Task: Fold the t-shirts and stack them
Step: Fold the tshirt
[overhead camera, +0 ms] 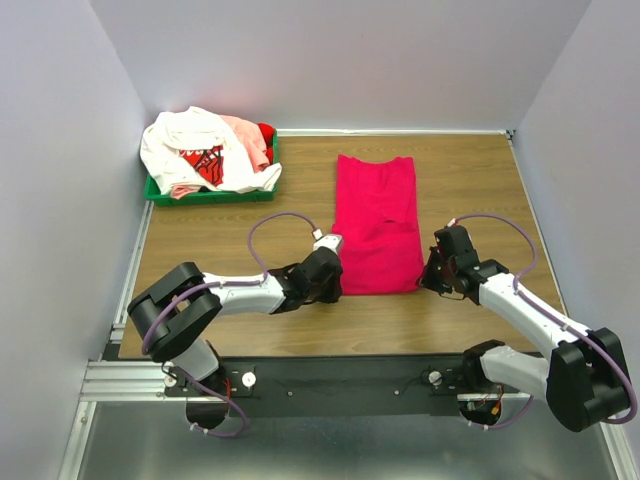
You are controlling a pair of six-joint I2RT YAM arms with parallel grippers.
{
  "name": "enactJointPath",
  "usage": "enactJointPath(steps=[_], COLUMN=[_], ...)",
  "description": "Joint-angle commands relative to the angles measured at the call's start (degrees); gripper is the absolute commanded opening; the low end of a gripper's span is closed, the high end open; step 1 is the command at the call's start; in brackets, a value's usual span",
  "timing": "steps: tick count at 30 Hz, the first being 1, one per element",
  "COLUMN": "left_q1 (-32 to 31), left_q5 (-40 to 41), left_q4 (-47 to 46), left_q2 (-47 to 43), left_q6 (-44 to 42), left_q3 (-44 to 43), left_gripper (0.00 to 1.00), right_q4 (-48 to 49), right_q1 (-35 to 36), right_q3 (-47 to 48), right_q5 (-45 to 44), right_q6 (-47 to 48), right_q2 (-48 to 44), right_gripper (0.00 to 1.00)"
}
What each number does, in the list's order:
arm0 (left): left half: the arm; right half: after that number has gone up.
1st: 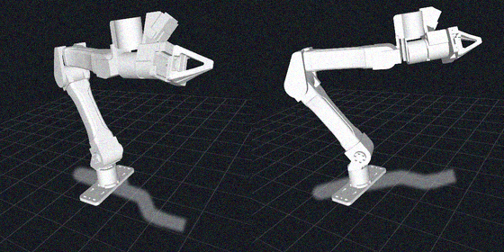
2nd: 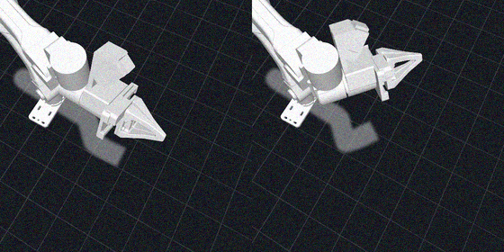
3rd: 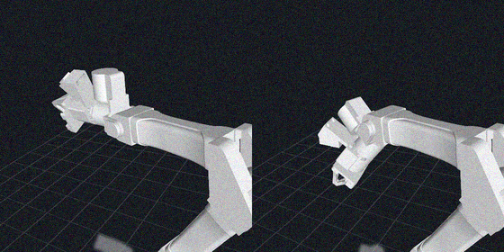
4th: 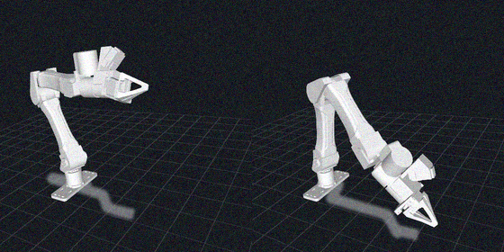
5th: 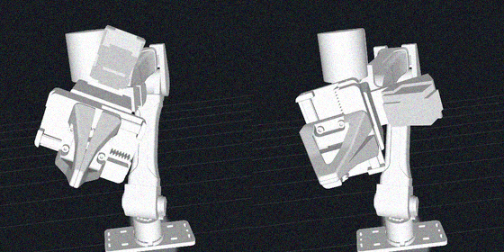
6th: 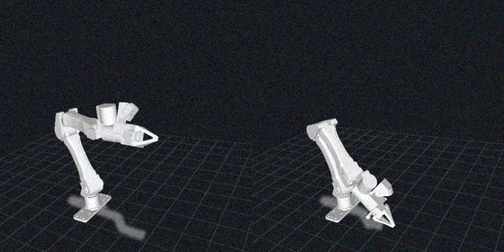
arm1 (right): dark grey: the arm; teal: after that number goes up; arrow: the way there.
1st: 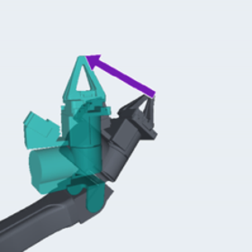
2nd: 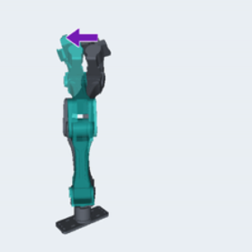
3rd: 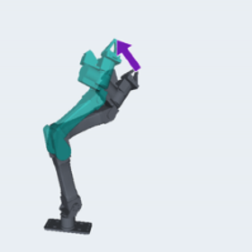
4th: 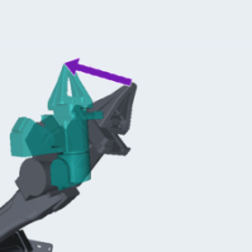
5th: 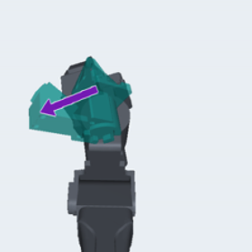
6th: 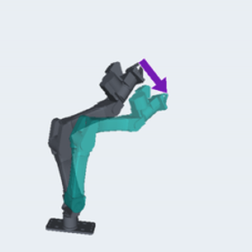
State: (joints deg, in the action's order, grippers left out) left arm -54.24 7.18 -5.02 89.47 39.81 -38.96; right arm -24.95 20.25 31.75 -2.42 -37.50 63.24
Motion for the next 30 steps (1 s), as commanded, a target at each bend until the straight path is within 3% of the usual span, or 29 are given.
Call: enactJointPath(steps=[1,2,3,5,11,19,30], left_q1=[-0.3,-0.3,-0.3,-0.3,-0.3,-1.4,-2.7], left_q5=[3.0,3.1,3.2,3.1,2.8,0.9,-2.3], left_q4=[4.6,4.6,4.6,4.6,6.3,11.2,13.5], left_q2=[0.9,1.1,1.1,0.9,-2.7,-14.2,-27.9], left_q6=[0.1,0.0,0.0,-0.3,-0.2,0.9,2.0], left_q3=[1.6,1.8,1.8,1.7,2.0,3.3,-0.1], left_gripper=[0.24,0.22,0.09,0.00,0.00,0.00,0.00], right_q4=[-0.9,-0.8,-0.9,-1.0,-3.6,-8.5,-18.0], right_q1=[0.5,0.5,0.5,0.5,0.6,1.9,3.4], right_q3=[-0.8,-0.8,-0.8,-0.8,0.0,3.0,14.7], right_q5=[0.0,0.0,0.0,0.1,0.1,1.3,-0.1], right_q6=[-0.4,-0.4,-0.4,-0.3,-0.6,-2.2,-4.1], right_q2=[-1.3,-1.5,-1.5,-1.9,-4.3,-9.2,-17.4], right_gripper=[0.00,0.00,0.00,0.00,0.01,0.01,0.01])
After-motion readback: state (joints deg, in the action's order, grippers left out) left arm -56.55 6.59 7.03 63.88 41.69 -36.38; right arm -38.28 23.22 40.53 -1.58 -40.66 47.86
